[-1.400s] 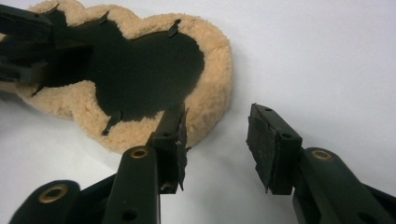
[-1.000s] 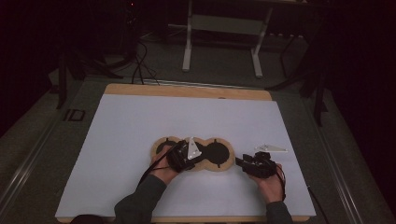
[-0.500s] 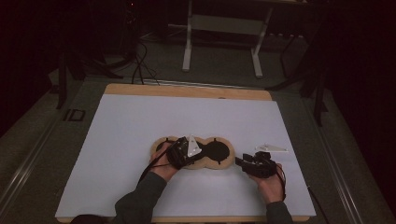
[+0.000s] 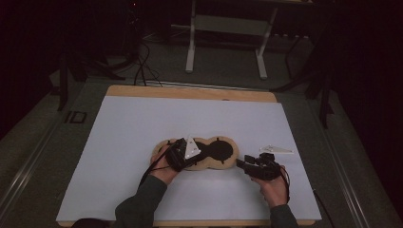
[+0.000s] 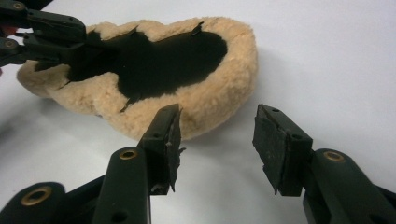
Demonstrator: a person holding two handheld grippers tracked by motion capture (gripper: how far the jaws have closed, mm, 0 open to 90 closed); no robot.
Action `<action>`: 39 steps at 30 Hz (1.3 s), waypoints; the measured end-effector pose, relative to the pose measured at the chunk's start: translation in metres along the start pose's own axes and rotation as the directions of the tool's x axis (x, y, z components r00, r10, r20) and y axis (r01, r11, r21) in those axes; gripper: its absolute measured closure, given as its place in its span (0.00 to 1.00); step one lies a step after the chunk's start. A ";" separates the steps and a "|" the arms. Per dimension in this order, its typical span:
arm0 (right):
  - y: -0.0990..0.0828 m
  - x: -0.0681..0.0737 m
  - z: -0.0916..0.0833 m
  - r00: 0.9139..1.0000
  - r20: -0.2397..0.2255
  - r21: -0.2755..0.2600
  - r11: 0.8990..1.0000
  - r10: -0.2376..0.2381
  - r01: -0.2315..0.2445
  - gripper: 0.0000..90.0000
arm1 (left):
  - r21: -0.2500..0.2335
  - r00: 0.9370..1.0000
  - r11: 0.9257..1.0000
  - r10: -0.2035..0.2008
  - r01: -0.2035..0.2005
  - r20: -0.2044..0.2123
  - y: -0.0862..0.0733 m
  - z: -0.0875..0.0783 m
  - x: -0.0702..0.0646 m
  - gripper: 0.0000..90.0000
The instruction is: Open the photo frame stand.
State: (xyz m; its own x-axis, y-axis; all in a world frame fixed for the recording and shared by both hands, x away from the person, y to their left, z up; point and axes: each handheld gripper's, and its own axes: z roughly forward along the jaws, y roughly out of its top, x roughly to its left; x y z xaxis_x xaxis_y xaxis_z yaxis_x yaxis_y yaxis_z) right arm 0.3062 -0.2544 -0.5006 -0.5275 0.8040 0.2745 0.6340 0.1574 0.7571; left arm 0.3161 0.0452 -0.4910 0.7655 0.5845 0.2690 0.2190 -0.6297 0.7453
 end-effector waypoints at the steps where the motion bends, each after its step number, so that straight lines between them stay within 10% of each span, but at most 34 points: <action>1: 0.000 0.001 0.000 1.000 -0.004 -0.002 1.000 0.001 -0.001 0.56 | -0.002 1.000 1.000 -0.004 0.004 0.002 0.000 -0.001 0.001 0.83; 39: 0.037 0.021 0.012 0.993 -0.102 0.062 0.996 0.062 -0.056 0.32 | -0.128 0.995 0.986 -0.102 0.103 0.014 -0.016 -0.018 0.010 0.83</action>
State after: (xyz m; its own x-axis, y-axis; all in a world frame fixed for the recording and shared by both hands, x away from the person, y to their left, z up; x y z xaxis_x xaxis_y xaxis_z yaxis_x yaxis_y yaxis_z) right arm 0.3259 -0.2248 -0.4739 -0.5419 0.7496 0.3800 0.6967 0.1477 0.7020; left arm 0.3092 0.0699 -0.4891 0.7474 0.6387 0.1830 0.2175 -0.4955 0.8409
